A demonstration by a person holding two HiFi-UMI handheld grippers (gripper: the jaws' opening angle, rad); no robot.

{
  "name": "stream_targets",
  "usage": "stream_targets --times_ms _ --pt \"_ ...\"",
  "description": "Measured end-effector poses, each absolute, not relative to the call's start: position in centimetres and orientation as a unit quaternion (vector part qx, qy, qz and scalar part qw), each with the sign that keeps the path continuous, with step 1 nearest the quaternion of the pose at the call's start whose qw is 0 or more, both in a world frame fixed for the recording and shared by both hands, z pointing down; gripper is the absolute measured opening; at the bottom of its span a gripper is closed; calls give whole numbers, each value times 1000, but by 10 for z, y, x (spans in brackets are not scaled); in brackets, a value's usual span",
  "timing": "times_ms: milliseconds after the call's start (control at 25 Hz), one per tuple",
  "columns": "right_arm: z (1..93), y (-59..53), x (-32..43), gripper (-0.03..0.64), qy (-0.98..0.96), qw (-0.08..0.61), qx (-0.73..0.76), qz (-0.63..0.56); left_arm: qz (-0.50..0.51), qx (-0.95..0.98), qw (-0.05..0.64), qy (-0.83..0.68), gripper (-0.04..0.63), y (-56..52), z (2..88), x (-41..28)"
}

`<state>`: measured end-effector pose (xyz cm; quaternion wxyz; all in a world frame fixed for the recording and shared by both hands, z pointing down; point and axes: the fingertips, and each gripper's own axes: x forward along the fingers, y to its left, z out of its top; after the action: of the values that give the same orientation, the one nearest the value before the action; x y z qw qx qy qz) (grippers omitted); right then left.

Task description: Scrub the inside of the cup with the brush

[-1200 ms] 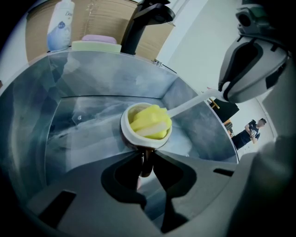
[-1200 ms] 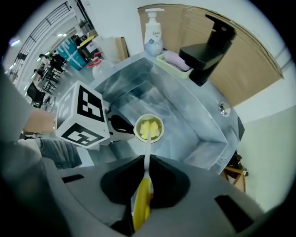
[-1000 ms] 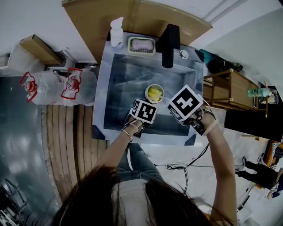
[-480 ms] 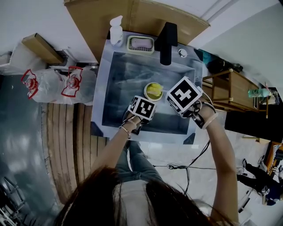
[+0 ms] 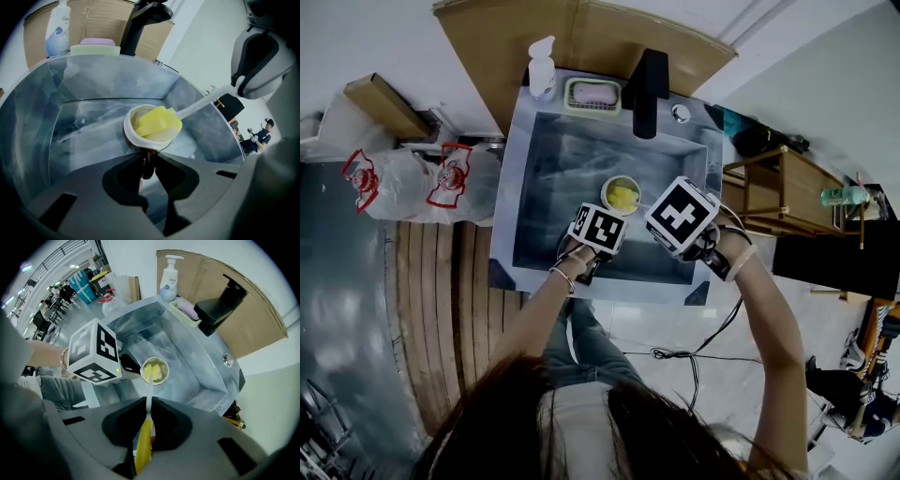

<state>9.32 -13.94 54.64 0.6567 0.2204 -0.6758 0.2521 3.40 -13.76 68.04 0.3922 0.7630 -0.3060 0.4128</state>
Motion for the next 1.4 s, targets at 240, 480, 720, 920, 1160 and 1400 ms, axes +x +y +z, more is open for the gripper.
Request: stream_targets --times_ms 240,480,720,920,1160,1400 --pt "538 -152 90 49 -691 625 235 278 414 763 391 -305 77 -137 681 34" --pt "536 -166 100 49 -680 635 261 257 418 763 387 -306 77 -138 681 34" --pt "542 -152 109 49 -663 664 253 237 419 762 386 -307 77 -138 681 33" --pt "538 -140 105 49 -674 643 247 267 415 761 387 -313 84 -138 681 31" --pt "529 -138 107 49 -696 585 273 314 419 756 392 -314 91 -137 680 28" --pt "511 -138 121 49 -716 515 320 347 434 756 376 -316 92 -133 671 21"
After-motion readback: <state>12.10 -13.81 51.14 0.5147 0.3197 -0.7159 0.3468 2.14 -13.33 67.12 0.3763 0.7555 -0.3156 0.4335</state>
